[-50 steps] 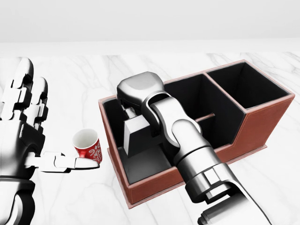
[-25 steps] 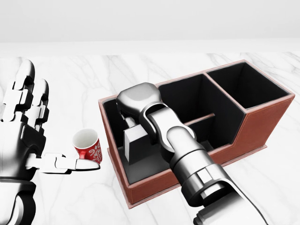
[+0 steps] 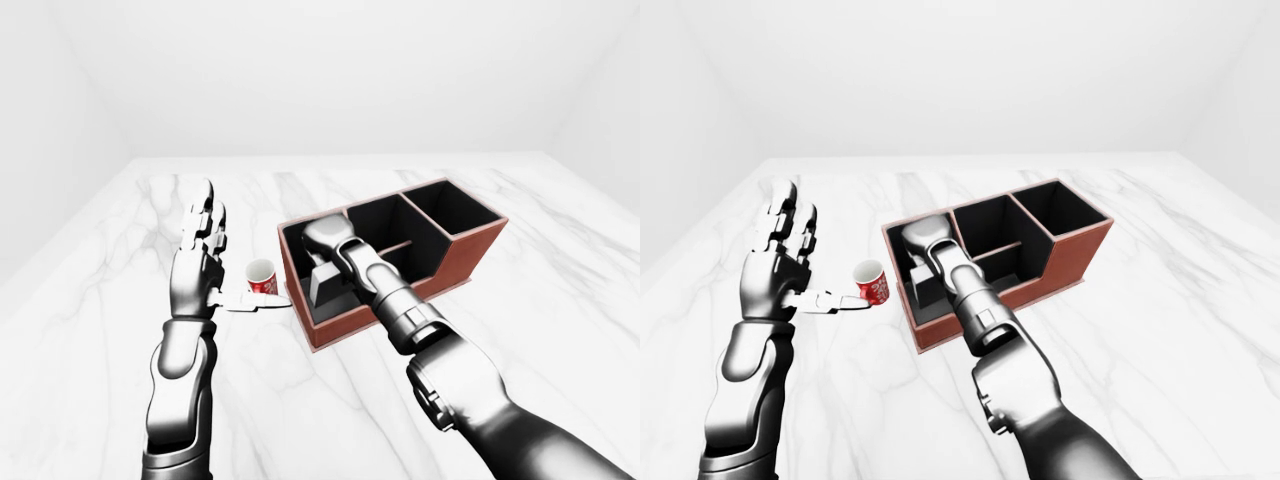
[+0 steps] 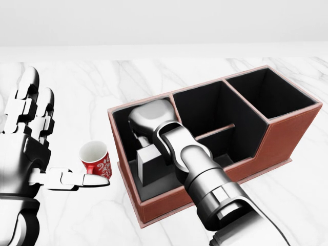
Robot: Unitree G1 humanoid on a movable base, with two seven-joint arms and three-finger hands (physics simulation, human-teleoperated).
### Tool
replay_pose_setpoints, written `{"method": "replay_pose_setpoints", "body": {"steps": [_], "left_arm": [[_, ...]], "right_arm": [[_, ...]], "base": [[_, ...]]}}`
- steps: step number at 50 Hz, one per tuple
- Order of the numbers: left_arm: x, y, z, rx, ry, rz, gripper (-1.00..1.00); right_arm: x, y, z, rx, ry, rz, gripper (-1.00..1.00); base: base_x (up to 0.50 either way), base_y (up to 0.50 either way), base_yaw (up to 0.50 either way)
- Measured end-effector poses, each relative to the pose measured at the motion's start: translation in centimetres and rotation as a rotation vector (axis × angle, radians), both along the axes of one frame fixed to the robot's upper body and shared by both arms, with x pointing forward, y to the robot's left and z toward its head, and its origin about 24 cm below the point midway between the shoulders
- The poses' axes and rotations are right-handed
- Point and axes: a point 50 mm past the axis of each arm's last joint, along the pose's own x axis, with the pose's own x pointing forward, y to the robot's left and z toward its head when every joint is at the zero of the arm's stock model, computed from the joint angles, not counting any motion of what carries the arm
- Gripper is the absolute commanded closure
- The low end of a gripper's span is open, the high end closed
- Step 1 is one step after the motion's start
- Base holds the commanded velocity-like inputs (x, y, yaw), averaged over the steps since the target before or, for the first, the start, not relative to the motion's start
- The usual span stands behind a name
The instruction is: Pick up the book and place it in the left compartment of the caddy.
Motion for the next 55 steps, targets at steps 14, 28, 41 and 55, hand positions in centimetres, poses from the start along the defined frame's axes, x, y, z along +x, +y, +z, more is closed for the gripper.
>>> {"method": "replay_pose_setpoints", "body": {"steps": [14, 28, 41, 55], "left_arm": [[-0.1, -0.1, -0.2, -0.002, 0.008, -0.001, -1.0], [-0.4, -0.2, -0.5, -0.003, 0.019, -0.001, -1.0], [-0.3, -0.1, -0.6, -0.004, 0.023, -0.001, -1.0], [0.0, 0.0, -0.5, -0.003, 0.02, -0.001, -1.0]], "right_arm": [[-0.2, 0.0, -0.9, -0.001, -0.001, 0.001, 1.0], [-0.4, 0.0, -1.5, -0.003, -0.009, 0.005, 1.0], [-0.5, 0.0, -1.8, -0.011, -0.011, 0.006, 1.0], [-0.6, 0.1, -2.3, -0.01, -0.017, 0.01, 0.99]], "base": [[0.0, 0.0, 0.0], [0.0, 0.0, 0.0], [0.0, 0.0, 0.0], [0.0, 0.0, 0.0]]}}
